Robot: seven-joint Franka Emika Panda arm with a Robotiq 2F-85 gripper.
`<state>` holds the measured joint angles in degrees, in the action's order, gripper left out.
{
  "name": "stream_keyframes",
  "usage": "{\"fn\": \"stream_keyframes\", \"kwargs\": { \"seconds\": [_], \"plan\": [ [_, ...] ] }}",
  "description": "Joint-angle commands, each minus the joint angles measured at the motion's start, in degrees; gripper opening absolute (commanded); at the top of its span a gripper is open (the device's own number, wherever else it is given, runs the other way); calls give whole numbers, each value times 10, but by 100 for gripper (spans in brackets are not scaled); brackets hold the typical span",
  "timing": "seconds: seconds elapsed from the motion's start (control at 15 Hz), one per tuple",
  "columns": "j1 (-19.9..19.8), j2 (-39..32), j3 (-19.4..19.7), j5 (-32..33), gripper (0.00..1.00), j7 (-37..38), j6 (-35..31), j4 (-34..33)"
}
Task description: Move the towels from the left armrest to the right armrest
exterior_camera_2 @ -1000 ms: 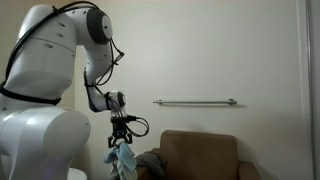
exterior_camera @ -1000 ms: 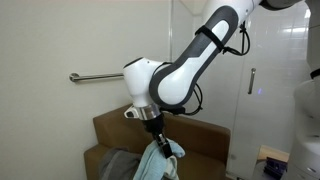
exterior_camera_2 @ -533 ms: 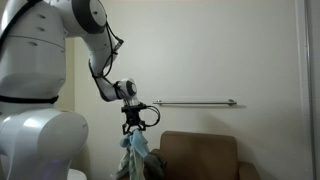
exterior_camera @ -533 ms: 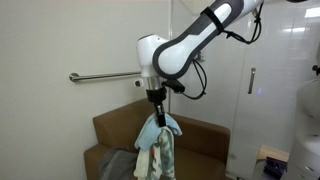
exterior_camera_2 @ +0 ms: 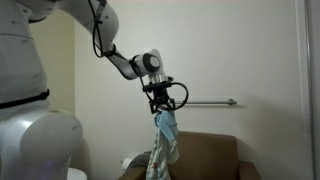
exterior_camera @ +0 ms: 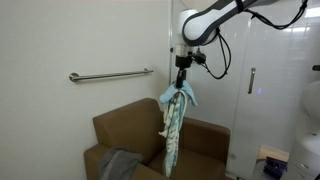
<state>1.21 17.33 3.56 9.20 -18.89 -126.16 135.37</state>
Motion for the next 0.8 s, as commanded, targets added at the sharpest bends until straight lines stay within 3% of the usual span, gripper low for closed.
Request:
{"fn": "stream_keyframes", "kwargs": {
  "seconds": [0.0,0.2,0.27,0.4,0.53,0.6,0.73],
  "plan": [
    [-56,36,67,-13,4,-13,-20,19],
    [-101,34,146,-34,3,-39,-67,31],
    [-87,23,109,-9,9,-11,-26,6],
    [-108,23,144,-18,9,-32,-50,17],
    [-109,23,147,-21,9,-34,-53,21],
    [-107,15,139,-21,3,-22,-54,14],
    [-104,-9,141,-44,3,-5,-50,-23]
  ]
}}
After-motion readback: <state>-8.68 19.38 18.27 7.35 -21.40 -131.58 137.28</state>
